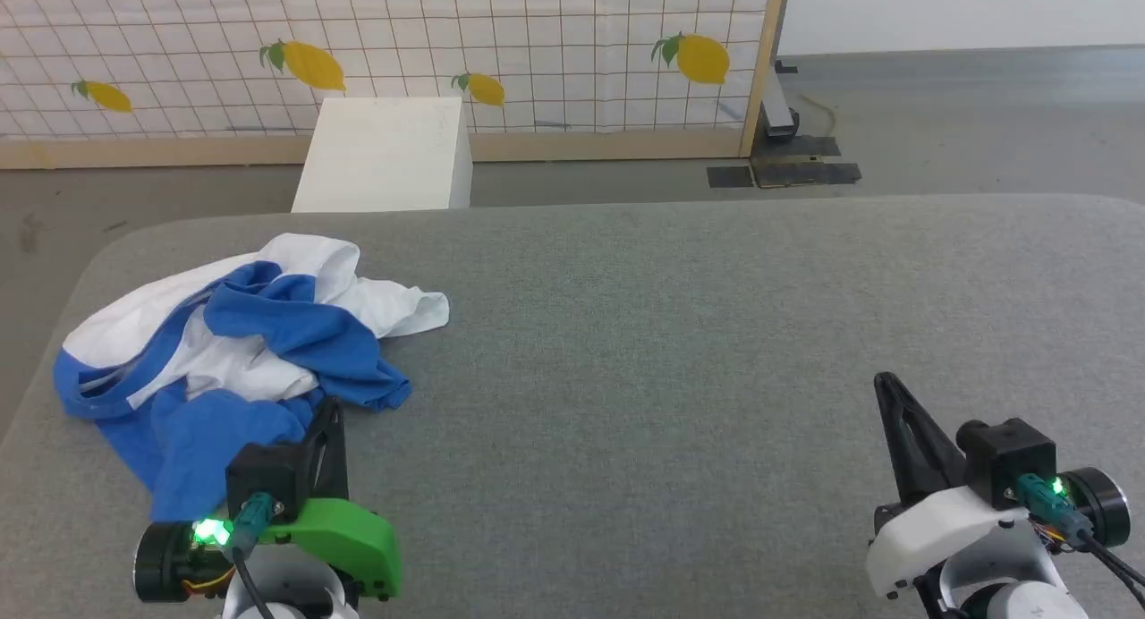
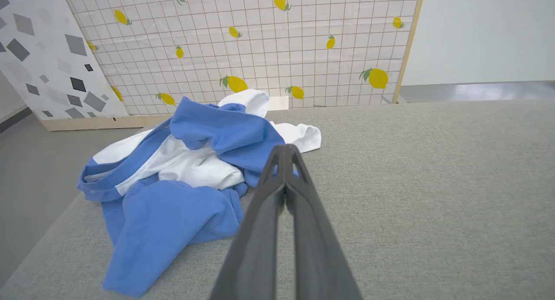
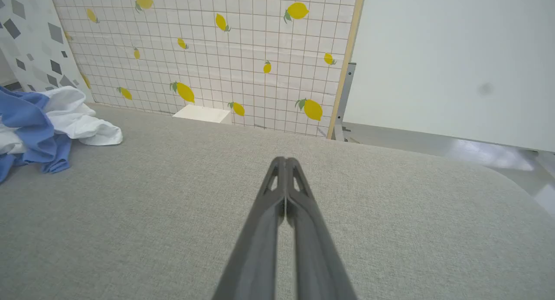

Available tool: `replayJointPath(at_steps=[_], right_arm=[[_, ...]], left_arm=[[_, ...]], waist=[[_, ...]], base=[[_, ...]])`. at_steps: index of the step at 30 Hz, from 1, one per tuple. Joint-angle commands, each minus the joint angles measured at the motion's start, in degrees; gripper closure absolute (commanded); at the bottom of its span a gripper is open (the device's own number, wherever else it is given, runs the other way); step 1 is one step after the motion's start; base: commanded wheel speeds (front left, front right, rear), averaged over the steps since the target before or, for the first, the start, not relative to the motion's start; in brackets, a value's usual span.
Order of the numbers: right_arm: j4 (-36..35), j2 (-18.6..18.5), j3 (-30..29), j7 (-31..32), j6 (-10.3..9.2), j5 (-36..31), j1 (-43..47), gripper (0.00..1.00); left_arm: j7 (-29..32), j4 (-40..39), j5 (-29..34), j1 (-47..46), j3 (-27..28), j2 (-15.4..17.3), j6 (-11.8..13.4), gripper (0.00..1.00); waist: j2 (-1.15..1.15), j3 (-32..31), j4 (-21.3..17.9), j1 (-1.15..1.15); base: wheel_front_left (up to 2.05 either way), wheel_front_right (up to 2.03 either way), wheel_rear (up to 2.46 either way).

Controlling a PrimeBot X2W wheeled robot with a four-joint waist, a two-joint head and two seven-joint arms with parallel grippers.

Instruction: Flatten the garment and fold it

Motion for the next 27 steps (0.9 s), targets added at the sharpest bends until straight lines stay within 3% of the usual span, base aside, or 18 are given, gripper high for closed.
replayJointPath(at_steps=[1, 27], right_arm=[[-0.3, 0.0, 0.1, 0.0, -0.09, 0.4, -0.9, 1.0], [-0.3, 0.0, 0.1, 0.0, -0.09, 0.4, -0.9, 1.0]], left_arm=[[0.1, -0.2, 0.6, -0.8, 0.2, -0.3, -0.1, 1.0], [0.1, -0.2, 0.6, -0.8, 0.2, -0.3, -0.1, 1.0]], waist=[[0.0, 0.0, 0.0, 0.0], [0.0, 0.0, 0.0, 0.0]], base=[[0.0, 0.0, 0.0], [0.0, 0.0, 0.0]])
